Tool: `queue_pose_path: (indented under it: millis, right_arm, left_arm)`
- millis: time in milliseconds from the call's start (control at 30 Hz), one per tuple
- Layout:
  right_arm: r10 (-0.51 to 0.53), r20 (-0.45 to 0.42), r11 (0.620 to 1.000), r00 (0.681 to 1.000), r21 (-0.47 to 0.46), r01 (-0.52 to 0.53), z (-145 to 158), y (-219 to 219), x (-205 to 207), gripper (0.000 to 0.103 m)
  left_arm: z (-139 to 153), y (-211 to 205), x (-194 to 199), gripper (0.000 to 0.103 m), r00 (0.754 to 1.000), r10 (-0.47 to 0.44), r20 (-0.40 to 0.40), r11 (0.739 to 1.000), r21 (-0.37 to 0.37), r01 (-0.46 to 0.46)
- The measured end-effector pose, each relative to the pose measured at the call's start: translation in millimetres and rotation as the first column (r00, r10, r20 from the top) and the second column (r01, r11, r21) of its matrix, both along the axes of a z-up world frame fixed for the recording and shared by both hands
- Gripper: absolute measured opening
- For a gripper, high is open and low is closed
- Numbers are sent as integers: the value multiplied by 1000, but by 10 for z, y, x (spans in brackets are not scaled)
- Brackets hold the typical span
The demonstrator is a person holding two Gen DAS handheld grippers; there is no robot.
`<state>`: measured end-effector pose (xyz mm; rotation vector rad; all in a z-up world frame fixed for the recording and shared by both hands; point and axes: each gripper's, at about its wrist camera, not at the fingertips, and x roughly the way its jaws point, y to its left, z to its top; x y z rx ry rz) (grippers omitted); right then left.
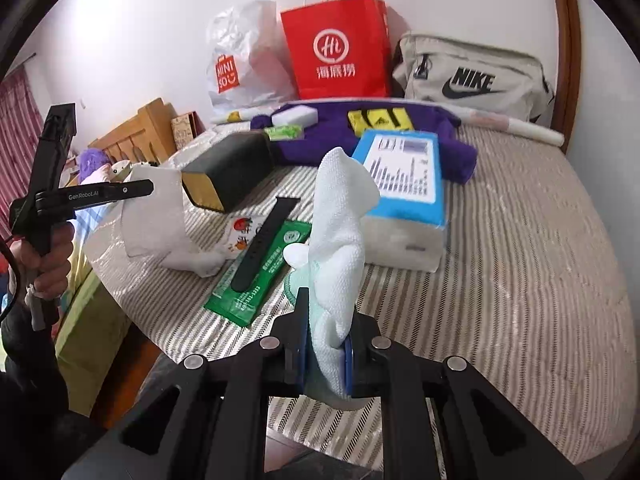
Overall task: Organize soft objects
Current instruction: 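Carry the glove with the right tool while the left tool carries the mesh bag to the towel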
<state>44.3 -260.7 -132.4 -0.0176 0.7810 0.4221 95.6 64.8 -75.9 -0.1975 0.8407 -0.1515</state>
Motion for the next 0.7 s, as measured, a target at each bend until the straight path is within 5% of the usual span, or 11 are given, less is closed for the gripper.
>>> queue_pose_path:
  millis: [700]
  right_arm:
    - [-5,82,1000,997,14,4,591,5,228,13]
  left_arm:
    - [499,-94,135,8,998,-5,63,1000,-25,7]
